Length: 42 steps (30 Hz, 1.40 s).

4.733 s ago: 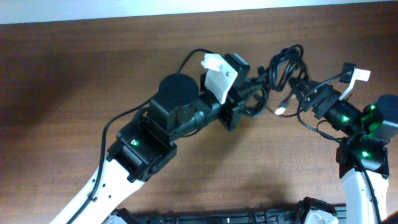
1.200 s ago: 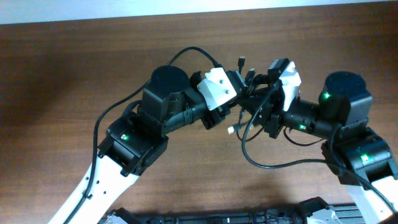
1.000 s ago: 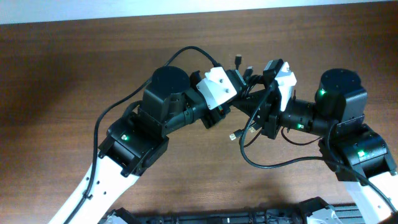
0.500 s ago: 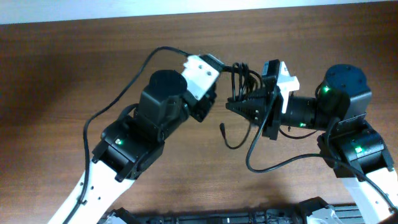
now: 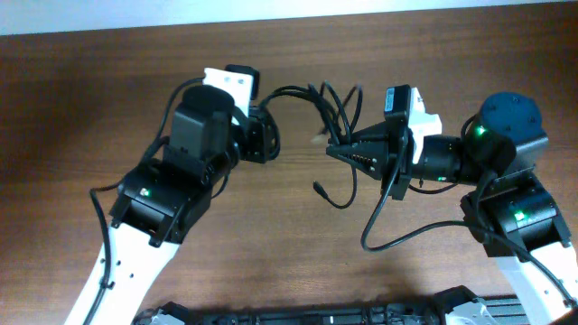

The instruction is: Untangle cables

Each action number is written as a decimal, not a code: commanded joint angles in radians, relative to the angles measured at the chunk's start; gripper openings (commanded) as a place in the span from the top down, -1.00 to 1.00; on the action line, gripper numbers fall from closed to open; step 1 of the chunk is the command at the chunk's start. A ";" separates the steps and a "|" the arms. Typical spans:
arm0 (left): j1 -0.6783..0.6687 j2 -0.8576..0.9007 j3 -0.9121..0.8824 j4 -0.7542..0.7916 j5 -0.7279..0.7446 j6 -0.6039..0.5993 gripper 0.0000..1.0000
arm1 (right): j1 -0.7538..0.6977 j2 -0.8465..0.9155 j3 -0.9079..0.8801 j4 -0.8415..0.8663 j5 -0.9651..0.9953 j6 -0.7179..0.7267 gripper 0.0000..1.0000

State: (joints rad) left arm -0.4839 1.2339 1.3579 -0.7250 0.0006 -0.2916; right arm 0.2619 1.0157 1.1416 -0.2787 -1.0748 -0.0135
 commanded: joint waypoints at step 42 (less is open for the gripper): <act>0.105 -0.008 0.015 0.076 0.472 0.679 1.00 | 0.006 -0.020 0.018 -0.423 0.470 0.042 -0.63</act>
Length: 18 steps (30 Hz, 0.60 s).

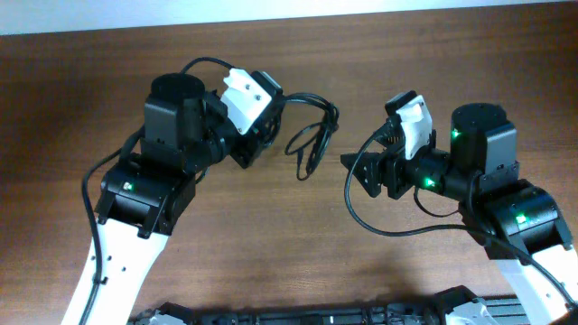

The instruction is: Untangle cables

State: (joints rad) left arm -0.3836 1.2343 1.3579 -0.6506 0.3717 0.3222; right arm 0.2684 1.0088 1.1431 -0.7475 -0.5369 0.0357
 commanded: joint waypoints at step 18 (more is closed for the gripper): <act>0.004 -0.009 0.015 0.010 0.148 0.073 1.00 | 0.000 0.086 0.017 0.234 -0.203 0.531 -0.39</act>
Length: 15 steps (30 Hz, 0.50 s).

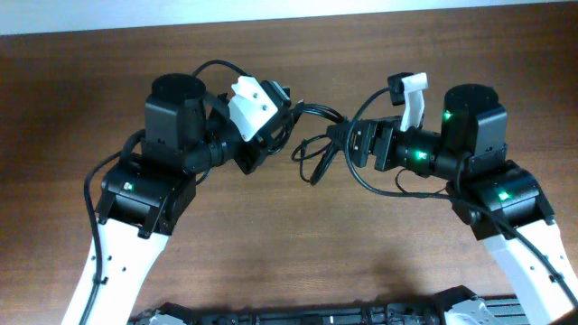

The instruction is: Untangle cables

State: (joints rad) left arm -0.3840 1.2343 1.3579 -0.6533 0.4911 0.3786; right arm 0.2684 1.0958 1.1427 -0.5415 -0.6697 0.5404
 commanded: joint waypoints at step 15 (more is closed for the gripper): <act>0.004 -0.009 0.015 0.017 0.160 0.186 1.00 | 0.000 0.001 0.017 0.042 -0.074 0.026 0.00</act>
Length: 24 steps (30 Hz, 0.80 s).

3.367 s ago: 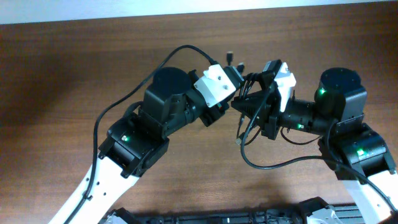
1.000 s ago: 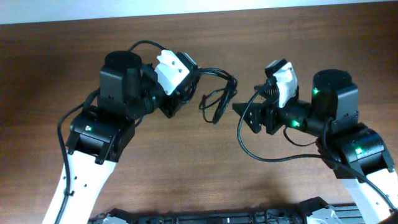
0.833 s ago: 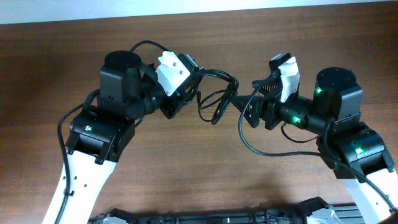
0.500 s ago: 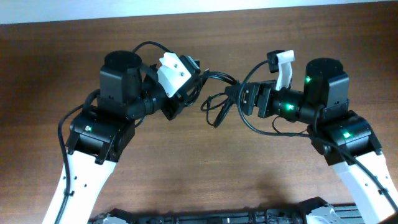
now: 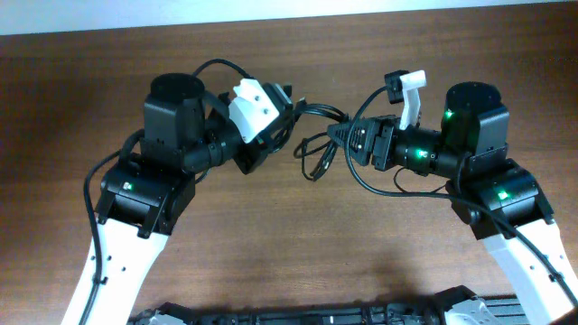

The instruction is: Untangle cables

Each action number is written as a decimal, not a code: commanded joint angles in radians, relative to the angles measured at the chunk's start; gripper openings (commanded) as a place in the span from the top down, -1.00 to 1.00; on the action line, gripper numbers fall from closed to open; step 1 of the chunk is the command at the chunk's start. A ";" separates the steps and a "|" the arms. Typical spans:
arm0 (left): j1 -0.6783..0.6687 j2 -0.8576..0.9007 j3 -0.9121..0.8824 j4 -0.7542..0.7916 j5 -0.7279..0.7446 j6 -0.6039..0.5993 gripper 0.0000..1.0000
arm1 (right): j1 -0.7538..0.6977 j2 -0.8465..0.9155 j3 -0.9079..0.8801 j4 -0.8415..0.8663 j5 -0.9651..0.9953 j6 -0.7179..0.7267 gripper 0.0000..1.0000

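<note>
A thin black cable (image 5: 313, 155) hangs in loose loops between the two arms, above the brown table (image 5: 289, 244). My left gripper (image 5: 289, 113) is shut on the cable's strands at their upper left end. From there one strand runs right toward the right arm. My right gripper (image 5: 338, 134) points left, its fingers drawn to a narrow tip and closed on the cable where the loops gather. The loops' lower end (image 5: 312, 176) dangles free just below both grippers.
Each arm's own black wiring arcs beside it, the left arm's (image 5: 212, 65) over its wrist and the right arm's (image 5: 379, 185) under the right gripper. A white wall edge (image 5: 289, 9) borders the far side of the table.
My right gripper has edged slightly to the left, onto the cable loops. The left gripper and the hanging loops look unchanged.
First both grippers held a wide tangle of cable stretched between them. Then the right gripper was drawn back to the right, clear of the cable, and the left held the loops alone. The right gripper then came back to the loops and is now on them.
</note>
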State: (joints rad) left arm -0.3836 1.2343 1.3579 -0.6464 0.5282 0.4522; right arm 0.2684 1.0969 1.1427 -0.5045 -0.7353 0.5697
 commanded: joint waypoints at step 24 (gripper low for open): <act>0.005 -0.009 0.015 -0.019 -0.325 -0.241 1.00 | 0.000 -0.028 0.017 0.277 -0.170 -0.121 0.92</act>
State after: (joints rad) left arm -0.3840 1.2343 1.3579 -0.6479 0.3557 0.3416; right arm 0.2684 1.1049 1.1427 -0.2817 -0.8658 0.4789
